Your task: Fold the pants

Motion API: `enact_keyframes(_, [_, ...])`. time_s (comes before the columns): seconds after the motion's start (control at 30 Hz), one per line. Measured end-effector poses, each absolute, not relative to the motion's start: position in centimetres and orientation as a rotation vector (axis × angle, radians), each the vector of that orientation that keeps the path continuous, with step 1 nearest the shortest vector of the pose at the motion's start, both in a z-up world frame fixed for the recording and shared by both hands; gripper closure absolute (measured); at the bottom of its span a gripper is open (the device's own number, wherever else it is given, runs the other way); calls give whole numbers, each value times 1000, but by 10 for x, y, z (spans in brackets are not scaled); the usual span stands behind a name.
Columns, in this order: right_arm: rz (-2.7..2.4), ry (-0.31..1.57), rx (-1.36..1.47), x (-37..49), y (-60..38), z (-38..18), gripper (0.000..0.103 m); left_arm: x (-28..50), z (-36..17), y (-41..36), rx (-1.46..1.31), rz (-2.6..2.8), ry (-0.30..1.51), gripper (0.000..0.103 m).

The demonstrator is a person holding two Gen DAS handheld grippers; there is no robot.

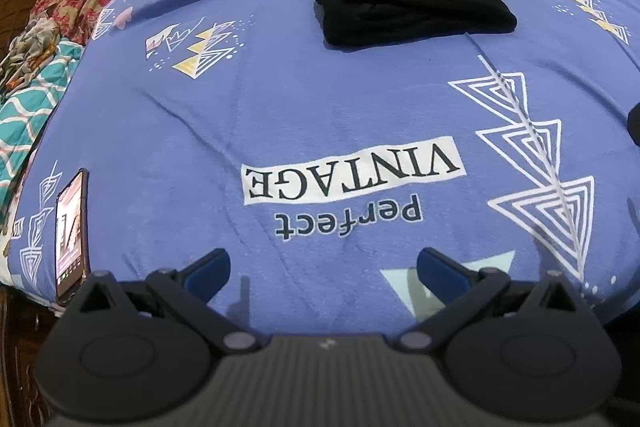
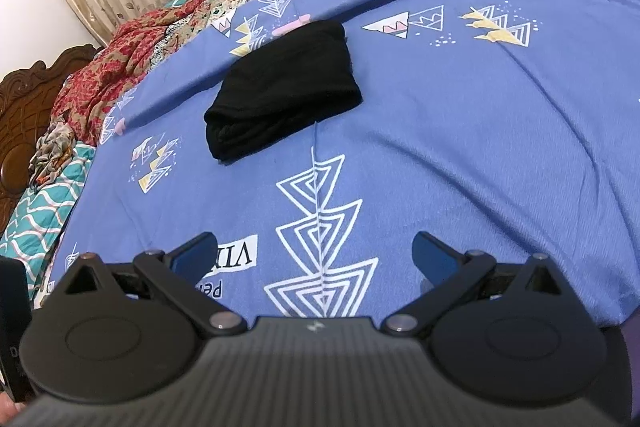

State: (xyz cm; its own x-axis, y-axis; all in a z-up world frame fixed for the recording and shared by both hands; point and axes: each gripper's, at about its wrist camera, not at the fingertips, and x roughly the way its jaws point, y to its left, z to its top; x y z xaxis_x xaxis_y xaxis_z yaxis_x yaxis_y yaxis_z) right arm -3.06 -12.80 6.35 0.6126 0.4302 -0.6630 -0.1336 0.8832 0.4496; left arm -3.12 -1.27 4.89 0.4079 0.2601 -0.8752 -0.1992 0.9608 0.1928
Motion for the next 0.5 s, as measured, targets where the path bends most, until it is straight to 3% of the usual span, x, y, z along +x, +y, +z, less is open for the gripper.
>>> enact_keyframes(0.5, [335,857,371,-28,-130,62,0,-30,44,-16,57,270,1134,0])
